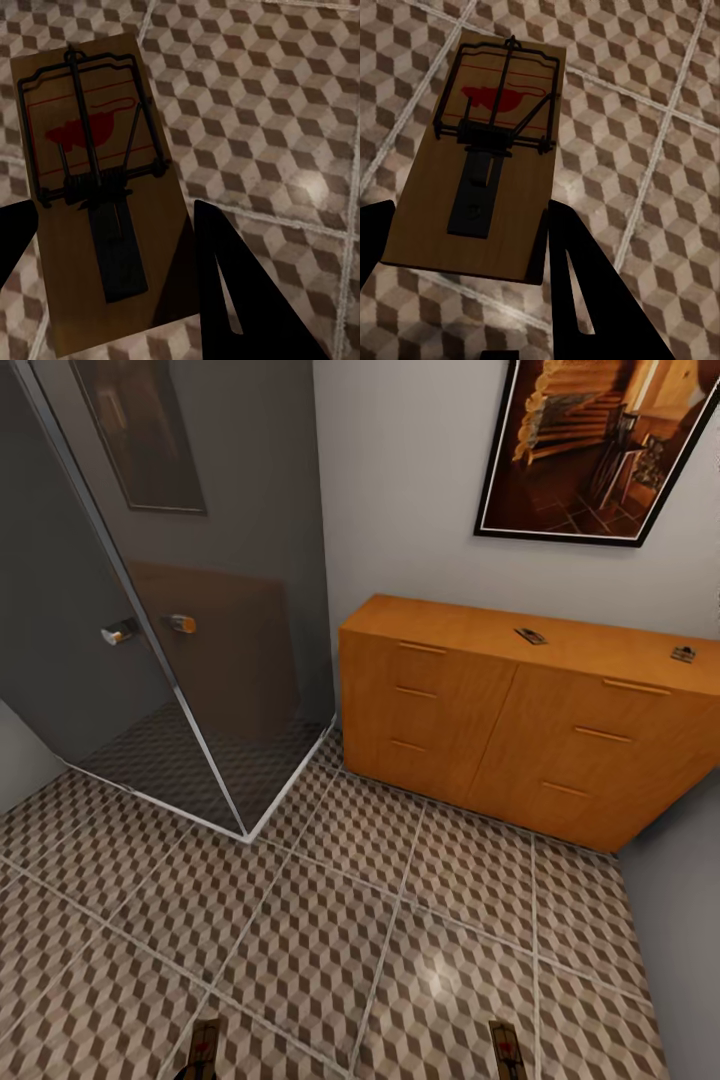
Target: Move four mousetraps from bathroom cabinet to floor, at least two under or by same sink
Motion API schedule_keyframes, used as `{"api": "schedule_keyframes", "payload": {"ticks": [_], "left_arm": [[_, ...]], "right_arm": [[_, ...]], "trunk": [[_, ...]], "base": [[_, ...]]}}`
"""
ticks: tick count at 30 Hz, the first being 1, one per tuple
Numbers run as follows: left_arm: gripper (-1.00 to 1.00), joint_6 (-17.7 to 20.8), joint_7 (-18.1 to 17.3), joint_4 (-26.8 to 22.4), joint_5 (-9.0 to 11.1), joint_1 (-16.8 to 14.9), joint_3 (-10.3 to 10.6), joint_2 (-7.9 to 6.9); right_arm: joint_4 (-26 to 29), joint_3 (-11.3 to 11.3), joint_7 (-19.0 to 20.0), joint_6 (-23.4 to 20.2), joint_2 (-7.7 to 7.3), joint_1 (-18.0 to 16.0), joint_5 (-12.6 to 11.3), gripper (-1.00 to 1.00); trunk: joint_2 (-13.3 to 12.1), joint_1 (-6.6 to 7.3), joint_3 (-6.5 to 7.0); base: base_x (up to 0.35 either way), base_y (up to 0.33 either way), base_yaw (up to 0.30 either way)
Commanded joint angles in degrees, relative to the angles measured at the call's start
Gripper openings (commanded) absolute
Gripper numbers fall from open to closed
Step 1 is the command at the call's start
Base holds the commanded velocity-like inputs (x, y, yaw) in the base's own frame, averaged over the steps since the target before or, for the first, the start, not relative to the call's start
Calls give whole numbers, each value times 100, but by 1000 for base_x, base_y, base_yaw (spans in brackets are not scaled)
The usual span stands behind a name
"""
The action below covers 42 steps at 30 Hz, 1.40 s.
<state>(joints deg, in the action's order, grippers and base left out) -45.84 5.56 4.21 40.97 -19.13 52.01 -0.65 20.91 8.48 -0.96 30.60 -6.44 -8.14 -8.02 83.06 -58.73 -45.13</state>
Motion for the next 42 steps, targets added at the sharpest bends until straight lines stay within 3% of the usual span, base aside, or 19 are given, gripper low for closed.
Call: {"api": "schedule_keyframes", "payload": {"ticks": [1, 42], "left_arm": [[-100, -13, 77, 9, -47, -3, 37, 3], [-100, -13, 85, 9, -46, -3, 37, 11]], "right_arm": [[-4, 49, 0, 21, -6, -3, -77, -100], [-8, 57, 0, 25, 0, -3, -77, -100]], "trunk": [[2, 0, 5], [2, 0, 377]], "base": [[0, 0, 0], [0, 0, 0]]}}
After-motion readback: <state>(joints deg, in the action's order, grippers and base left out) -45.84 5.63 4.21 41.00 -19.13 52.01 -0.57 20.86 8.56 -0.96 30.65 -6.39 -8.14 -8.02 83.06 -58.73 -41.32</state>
